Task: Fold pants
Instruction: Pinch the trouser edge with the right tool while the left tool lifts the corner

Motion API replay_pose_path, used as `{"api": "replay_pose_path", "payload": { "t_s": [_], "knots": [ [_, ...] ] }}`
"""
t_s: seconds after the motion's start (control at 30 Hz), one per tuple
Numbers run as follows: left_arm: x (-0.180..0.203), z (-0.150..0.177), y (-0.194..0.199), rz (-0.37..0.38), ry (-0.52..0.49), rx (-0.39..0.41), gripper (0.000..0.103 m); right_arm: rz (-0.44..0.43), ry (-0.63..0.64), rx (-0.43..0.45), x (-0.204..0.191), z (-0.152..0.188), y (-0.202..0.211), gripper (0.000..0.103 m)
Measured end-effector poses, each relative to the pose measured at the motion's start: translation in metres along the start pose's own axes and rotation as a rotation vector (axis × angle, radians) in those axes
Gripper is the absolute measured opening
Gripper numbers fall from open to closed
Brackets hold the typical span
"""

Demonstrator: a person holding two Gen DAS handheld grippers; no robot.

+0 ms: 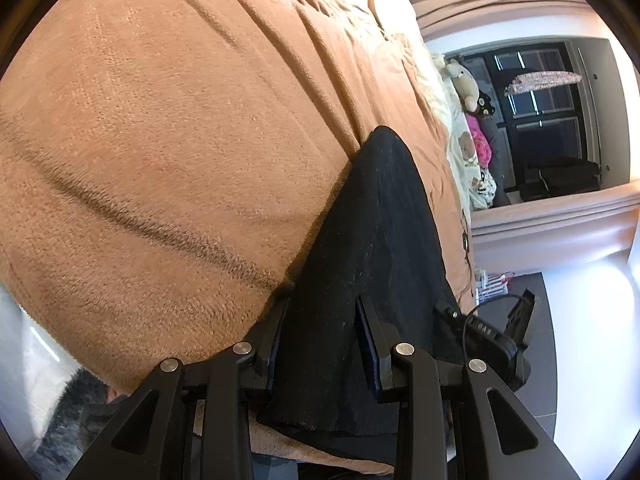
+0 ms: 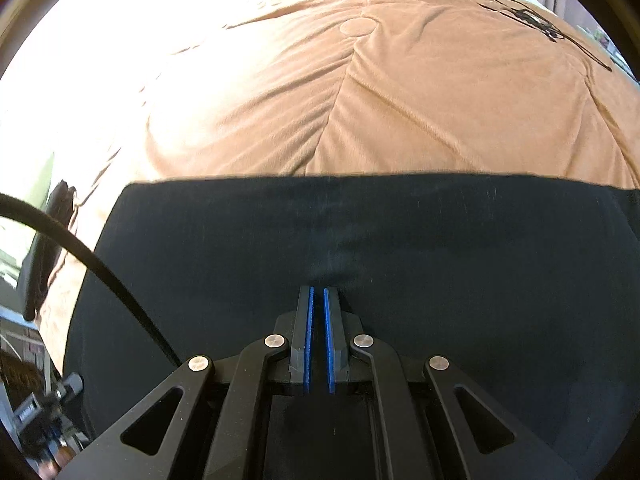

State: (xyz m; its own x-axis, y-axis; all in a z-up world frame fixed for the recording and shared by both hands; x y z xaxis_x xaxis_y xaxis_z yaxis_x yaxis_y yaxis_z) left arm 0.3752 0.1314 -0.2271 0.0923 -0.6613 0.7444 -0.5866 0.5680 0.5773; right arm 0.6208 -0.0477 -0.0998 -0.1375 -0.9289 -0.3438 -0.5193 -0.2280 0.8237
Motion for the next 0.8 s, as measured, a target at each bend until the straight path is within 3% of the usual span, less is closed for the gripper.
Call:
{"api": "replay_pose_path", "payload": {
  "t_s": [0.3, 0.4, 0.5, 0.8],
  "knots": [
    [0.002, -0.001, -0.003, 0.013, -0.011, -0.023, 0.032, -0.014, -0.022, 0.014, 0.006, -0.019, -0.007, 0.002],
    [0.006, -0.002, -0.001, 0.027, -0.020, -0.016, 0.019, -0.020, -0.015, -0.007, 0.009, -0.013, -0.006, 0.002],
    [0.016, -0.004, 0.005, 0.026, -0.046, -0.004, 0.015, -0.032, -0.016, -0.027, 0.022, -0.021, 0.007, 0.002],
    [0.069, -0.018, 0.023, 0.041, -0.152, 0.036, 0.013, -0.093, 0.018, -0.088, 0.033, 0.044, 0.041, 0.002]
  ]
}}
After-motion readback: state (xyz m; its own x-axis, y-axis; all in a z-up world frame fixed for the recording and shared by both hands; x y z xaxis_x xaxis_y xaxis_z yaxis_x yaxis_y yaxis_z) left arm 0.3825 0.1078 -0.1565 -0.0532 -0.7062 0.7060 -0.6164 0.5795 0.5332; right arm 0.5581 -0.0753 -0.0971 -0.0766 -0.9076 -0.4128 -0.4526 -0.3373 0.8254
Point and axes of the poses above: each gripper's, at about its wrist camera, not at the fingertips, and y roughly against the way its jaws point, x to its right, z to its underside, the point moved 4 cm from there along -y, roughly the way its jaws point, and after that the axes turned 14 degrees about -y, right-handed, at the moved point
